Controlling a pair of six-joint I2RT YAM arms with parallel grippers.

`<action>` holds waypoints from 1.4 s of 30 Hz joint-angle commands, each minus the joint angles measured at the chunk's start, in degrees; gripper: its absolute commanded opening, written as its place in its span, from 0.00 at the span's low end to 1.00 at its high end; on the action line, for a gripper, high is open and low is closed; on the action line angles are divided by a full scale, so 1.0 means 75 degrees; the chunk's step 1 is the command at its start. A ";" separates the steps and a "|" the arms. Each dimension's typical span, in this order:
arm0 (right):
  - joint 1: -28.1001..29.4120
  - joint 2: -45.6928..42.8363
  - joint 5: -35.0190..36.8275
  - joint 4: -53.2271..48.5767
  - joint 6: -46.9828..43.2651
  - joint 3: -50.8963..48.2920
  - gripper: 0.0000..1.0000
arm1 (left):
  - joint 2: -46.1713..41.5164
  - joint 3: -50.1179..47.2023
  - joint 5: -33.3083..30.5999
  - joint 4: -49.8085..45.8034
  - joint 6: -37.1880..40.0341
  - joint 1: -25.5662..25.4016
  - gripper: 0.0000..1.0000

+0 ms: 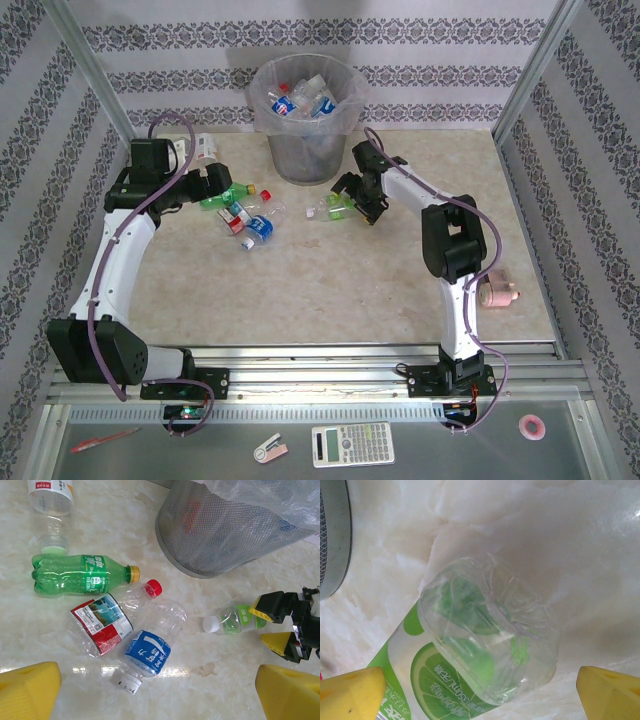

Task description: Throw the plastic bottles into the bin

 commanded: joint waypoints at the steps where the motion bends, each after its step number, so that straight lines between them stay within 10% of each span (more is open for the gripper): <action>1: -0.0024 0.0342 0.0060 -0.0282 0.0152 0.0419 0.98 | 0.0024 0.0150 0.0254 0.0314 -0.0116 0.0108 1.00; 16: 0.0021 0.1138 -0.0153 -0.0542 0.0339 0.0834 0.87 | 0.0306 0.0185 0.0401 0.0420 -0.0144 0.0196 1.00; 26: -0.0121 -0.0161 -0.0005 0.0004 -0.0175 -0.0978 0.64 | 0.0659 0.0395 0.0485 0.0541 -0.0209 0.0225 1.00; 42: -0.0753 -0.3348 -0.1140 0.1813 -0.0109 -0.1552 0.58 | 0.1516 0.1112 0.0725 0.0783 -0.0397 0.0266 1.00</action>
